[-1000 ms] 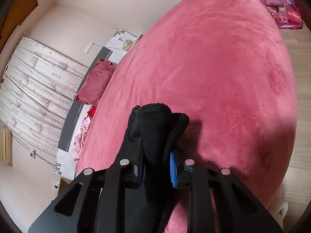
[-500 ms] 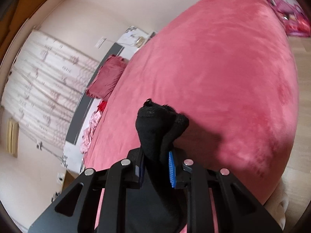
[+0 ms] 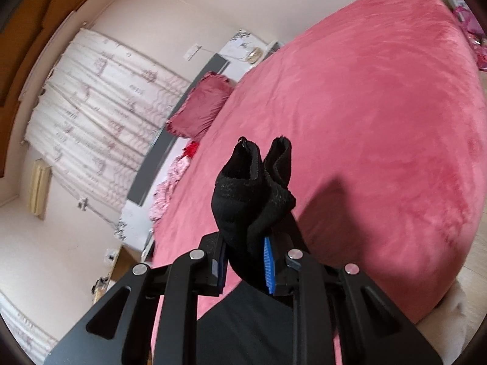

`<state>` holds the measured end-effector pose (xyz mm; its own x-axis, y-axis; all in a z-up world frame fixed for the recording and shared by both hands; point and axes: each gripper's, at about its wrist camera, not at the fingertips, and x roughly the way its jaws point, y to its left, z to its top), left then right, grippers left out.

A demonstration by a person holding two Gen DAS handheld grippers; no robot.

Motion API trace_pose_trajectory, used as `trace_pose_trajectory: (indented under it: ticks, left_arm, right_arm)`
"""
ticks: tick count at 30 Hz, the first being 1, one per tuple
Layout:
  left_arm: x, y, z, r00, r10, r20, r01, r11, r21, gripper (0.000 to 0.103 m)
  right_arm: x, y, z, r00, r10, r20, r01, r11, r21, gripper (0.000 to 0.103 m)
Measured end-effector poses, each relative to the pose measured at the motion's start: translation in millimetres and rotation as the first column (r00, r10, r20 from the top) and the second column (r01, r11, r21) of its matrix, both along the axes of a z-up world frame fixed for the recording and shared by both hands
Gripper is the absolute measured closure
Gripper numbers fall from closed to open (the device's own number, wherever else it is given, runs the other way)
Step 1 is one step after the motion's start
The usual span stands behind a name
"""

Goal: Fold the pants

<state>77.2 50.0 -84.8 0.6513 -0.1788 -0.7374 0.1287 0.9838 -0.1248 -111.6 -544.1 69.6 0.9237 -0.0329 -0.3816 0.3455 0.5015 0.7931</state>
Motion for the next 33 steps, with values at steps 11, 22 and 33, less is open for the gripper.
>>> trace_pose_trajectory:
  ticks: [11,22,33]
  left_arm:
    - [-1,43,12,0.996,0.070,-0.049,-0.083,0.922,-0.379,0.003]
    - [-4,38,16,0.997,0.055,-0.055,-0.071,0.931,-0.357,0.003]
    - [-7,37,19,0.998,0.030,-0.049,-0.046,0.924,-0.380,0.003]
  right_arm:
    - [40,108,50,0.933,0.360,0.033,-0.346,0.917,-0.198,0.085]
    - [81,225,34,0.770,0.636,-0.048,-0.626,0.739,-0.250,0.084]
    - [106,322,-35,0.565,0.787,-0.247,-0.825,0.533,-0.189,0.062]
